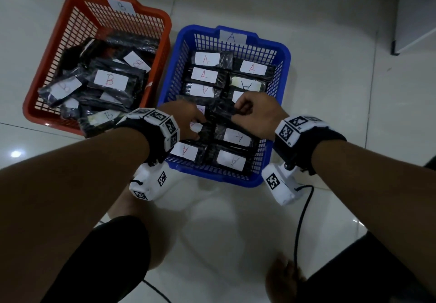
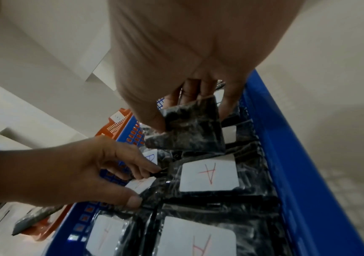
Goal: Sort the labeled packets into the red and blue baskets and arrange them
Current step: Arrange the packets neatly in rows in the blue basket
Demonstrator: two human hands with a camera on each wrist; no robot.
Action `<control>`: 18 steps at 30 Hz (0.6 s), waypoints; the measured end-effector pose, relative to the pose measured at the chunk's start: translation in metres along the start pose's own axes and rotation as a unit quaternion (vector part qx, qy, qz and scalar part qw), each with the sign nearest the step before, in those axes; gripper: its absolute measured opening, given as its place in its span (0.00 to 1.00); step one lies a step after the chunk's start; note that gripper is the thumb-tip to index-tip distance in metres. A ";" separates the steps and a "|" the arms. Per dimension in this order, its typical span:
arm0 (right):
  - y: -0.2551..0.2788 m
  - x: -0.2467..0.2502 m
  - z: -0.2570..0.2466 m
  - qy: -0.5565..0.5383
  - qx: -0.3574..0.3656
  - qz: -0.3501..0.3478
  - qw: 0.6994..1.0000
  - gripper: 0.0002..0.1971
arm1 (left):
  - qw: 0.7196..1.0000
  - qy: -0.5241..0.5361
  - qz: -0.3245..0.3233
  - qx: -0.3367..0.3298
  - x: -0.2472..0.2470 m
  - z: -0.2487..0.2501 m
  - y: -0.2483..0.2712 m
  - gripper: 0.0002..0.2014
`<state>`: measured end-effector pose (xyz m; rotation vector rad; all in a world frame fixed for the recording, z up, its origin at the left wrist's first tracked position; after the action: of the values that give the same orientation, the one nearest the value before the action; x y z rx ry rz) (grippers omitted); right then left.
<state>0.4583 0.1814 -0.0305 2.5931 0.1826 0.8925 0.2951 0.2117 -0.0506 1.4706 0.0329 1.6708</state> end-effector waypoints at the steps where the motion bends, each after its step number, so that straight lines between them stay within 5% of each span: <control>1: -0.001 0.002 0.000 0.002 -0.001 0.005 1.000 0.08 | 1.000 -0.002 0.000 -0.004 -0.001 0.001 -0.001 0.08; 5: -0.002 0.002 0.003 -0.016 -0.004 -0.001 1.000 0.09 | 0.999 -0.037 -0.006 0.006 -0.007 -0.004 0.000 0.21; 8: -0.001 0.000 0.008 -0.075 -0.035 0.005 0.997 0.09 | 0.999 0.000 0.032 -0.025 -0.002 0.013 0.006 0.18; 11: 0.000 0.010 0.009 -0.122 -0.049 0.052 0.990 0.09 | 0.999 0.012 0.005 -0.050 -0.009 0.037 0.010 0.17; 18: 0.000 0.040 -0.001 -0.015 0.017 0.136 0.991 0.25 | 0.998 -0.012 -0.036 -0.057 -0.029 0.057 0.003 0.18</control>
<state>0.4895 0.1919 -0.0073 2.7028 -0.1694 0.9481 0.3369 0.1631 -0.0549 1.3878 -0.0221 1.5702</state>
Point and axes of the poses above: each hand's wrist, its own y-axis away from the middle knuckle, its own x-axis out of the back of the hand, z = x × y, the point moved 8 cm from there along -y, towards the middle knuckle, and after that the axes turned 2 degrees about z, right-handed, at the moved point
